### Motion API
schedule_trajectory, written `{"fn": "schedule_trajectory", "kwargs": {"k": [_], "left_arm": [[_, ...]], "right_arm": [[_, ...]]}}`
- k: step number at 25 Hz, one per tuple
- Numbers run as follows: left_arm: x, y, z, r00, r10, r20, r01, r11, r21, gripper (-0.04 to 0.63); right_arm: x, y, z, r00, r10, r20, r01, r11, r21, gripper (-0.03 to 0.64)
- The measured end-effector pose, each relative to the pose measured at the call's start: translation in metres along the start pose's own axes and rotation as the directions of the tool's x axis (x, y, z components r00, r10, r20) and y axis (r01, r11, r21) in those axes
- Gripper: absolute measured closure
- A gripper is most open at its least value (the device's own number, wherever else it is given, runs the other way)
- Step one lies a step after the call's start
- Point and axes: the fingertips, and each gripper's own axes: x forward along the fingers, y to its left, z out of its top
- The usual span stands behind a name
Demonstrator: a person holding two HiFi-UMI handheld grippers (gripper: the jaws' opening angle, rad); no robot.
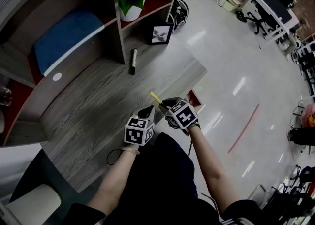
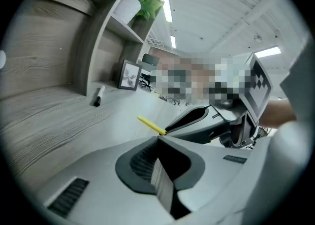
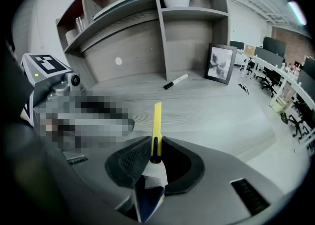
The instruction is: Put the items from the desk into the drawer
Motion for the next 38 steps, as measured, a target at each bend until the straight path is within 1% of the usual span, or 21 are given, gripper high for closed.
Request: {"fn": "schedule_trajectory", "kwargs": {"k": [5,10,16,21,29,38], "left_arm": [[0.017,-0.026,-0.001,0.999,-0.043,-0.027,0.043,0.999,0.023,0.584],[0.032,-0.048,-0.006,0.996,-0.074,-0.057,0.076,0.996,0.037,0.584],[0.052,-0.078,-0.013,0.989,-0.11,-0.097,0.116,0.991,0.059,0.584],[0.067,-0.102,-0.019,0.983,-0.135,-0.126,0.146,0.986,0.081,0.584],[0.084,-0.128,-0.024,0.976,-0.151,-0.157,0.17,0.978,0.119,0.584],[0.107,-0.138,-0.036,0.97,-0.145,-0.193,0.169,0.979,0.116,0.584]], "right_arm": [[-0.014,-0.018,-0.018,0.999,-0.036,0.01,0.036,0.998,0.05,0.561],[-0.031,-0.031,-0.034,0.998,-0.063,0.019,0.06,0.991,0.121,0.561],[-0.048,-0.054,-0.062,0.993,-0.113,0.021,0.108,0.977,0.187,0.561],[-0.064,-0.068,-0.084,0.99,-0.136,0.018,0.128,0.963,0.238,0.561],[-0.078,-0.086,-0.114,0.987,-0.162,0.021,0.15,0.945,0.29,0.561],[-0.074,-0.103,-0.139,0.986,-0.168,0.001,0.157,0.926,0.342,0.561]]}}
